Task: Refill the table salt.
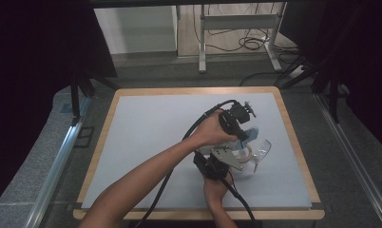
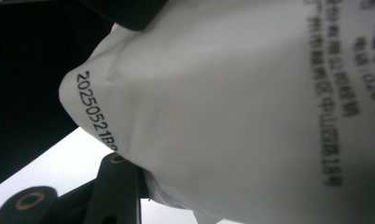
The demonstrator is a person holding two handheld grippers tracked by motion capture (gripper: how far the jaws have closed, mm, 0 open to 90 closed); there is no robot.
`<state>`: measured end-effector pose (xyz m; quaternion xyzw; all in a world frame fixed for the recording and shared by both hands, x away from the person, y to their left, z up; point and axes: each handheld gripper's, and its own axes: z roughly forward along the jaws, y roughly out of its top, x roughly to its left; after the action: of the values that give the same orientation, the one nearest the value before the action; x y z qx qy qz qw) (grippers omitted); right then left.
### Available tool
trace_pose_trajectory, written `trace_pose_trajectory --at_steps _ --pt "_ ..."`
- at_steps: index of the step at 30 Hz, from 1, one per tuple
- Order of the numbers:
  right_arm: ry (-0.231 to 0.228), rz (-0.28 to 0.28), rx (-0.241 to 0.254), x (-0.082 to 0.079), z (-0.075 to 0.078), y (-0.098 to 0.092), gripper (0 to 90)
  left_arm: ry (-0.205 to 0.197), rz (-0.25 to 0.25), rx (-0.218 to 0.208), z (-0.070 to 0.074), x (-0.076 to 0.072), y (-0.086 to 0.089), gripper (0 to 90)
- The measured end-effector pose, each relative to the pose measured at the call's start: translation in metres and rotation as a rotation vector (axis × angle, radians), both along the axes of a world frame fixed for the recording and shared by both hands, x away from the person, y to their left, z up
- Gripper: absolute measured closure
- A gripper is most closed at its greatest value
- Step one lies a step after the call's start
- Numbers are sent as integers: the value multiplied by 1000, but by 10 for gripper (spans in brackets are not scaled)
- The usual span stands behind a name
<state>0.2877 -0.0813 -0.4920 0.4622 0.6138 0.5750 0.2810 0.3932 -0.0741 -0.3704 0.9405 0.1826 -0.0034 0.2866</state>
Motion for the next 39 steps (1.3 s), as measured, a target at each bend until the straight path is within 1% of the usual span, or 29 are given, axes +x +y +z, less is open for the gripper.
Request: trace_pose_trajectory --at_steps 12,17,39 --pt "0 -3 4 1 -1 1 535 -1 -4 10 -1 0 -1 899" --pt "1 -2 9 0 0 1 535 -2 0 4 -1 0 0 899" --pt "-5 -3 -4 1 0 1 536 -1 -5 7 -1 0 1 899"
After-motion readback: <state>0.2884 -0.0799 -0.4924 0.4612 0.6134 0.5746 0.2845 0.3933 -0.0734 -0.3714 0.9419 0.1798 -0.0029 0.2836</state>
